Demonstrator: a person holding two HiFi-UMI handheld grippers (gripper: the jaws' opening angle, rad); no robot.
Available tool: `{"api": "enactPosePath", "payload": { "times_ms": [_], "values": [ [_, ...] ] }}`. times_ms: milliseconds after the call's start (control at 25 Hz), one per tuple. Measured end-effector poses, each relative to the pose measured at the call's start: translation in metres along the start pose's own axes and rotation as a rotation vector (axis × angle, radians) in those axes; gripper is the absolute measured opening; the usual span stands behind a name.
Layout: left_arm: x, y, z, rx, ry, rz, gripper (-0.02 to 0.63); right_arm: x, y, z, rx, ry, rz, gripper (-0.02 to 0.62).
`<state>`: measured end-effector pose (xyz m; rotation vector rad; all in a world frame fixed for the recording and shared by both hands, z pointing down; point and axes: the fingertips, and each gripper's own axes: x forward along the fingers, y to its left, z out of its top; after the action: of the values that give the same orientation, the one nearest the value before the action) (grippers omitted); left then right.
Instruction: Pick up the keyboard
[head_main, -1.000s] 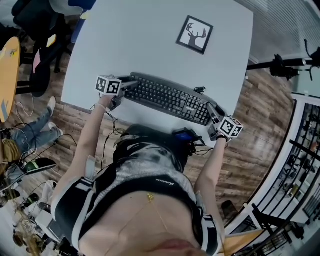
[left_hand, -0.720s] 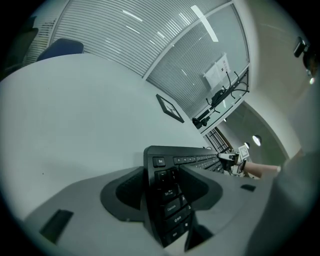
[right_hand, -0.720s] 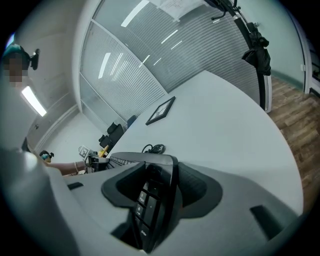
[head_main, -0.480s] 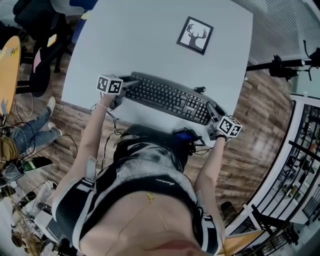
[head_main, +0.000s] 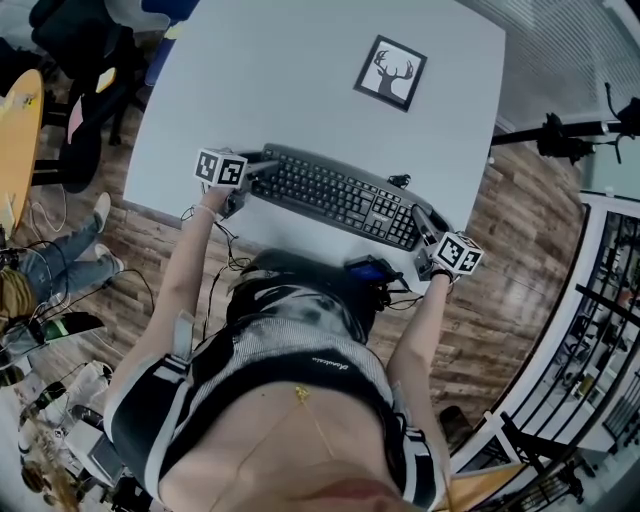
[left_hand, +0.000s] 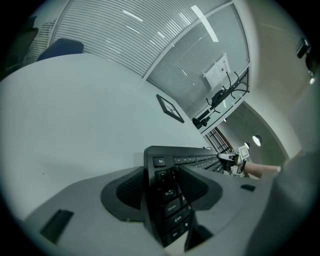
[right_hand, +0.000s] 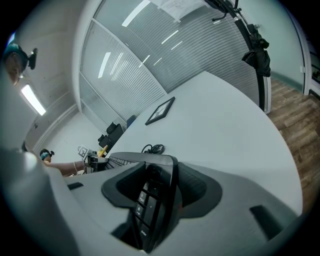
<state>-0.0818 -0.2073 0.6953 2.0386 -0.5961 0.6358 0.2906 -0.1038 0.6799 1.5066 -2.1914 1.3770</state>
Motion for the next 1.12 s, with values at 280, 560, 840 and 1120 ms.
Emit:
{"api": "enactPosePath", "payload": {
  "times_ms": [280, 560, 840, 1120],
  "values": [
    [-0.001, -0.001, 0.001, -0.010, -0.035, 0.006, 0.198, 0.000, -0.001, -0.003, 0.010, 0.002, -0.006, 0.198],
    [-0.003, -0.002, 0.002, -0.024, -0.054, 0.005, 0.195, -0.002, -0.001, -0.001, 0.015, -0.023, -0.013, 0.196],
    [-0.007, -0.003, 0.003, -0.030, -0.072, 0.018, 0.193, -0.004, 0.005, 0.001, 0.013, -0.022, -0.010, 0.195],
    [-0.015, -0.004, 0.004, -0.050, -0.094, 0.025, 0.195, -0.006, 0.012, 0.011, -0.018, -0.024, -0.024, 0.195]
  ]
}}
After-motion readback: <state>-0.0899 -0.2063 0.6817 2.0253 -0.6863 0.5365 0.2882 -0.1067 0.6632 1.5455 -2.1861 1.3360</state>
